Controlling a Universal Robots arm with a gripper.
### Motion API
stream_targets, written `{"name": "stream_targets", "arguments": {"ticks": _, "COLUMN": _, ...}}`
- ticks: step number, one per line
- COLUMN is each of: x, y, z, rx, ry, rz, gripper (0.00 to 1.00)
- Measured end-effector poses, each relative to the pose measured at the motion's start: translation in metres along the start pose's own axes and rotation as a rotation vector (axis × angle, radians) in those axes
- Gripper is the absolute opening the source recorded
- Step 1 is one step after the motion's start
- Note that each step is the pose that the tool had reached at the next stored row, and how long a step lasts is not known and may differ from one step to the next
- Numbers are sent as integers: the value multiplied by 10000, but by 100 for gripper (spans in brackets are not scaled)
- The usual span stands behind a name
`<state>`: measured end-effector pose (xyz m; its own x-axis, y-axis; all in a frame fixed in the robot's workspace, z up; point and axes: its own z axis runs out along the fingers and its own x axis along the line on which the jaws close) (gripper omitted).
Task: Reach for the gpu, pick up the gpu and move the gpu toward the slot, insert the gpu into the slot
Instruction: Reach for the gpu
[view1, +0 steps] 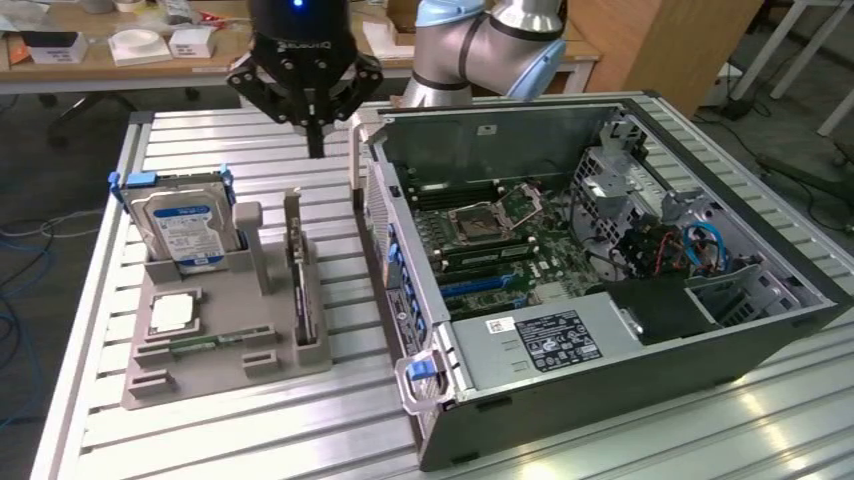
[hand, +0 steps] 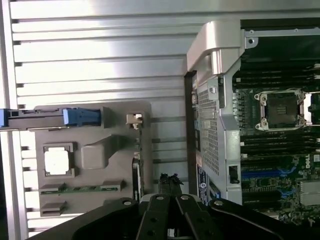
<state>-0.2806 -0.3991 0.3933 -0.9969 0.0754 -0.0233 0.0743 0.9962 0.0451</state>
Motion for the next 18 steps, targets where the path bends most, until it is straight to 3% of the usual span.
{"name": "stream_targets", "arguments": {"ticks": 11, "x": 492, "y": -37, "z": -13, "rx": 0, "ry": 0, "rz": 0, "gripper": 10}}
{"name": "stream_targets", "arguments": {"ticks": 18, "x": 515, "y": -39, "z": -14, "rx": 0, "ry": 1, "rz": -1, "gripper": 10}}
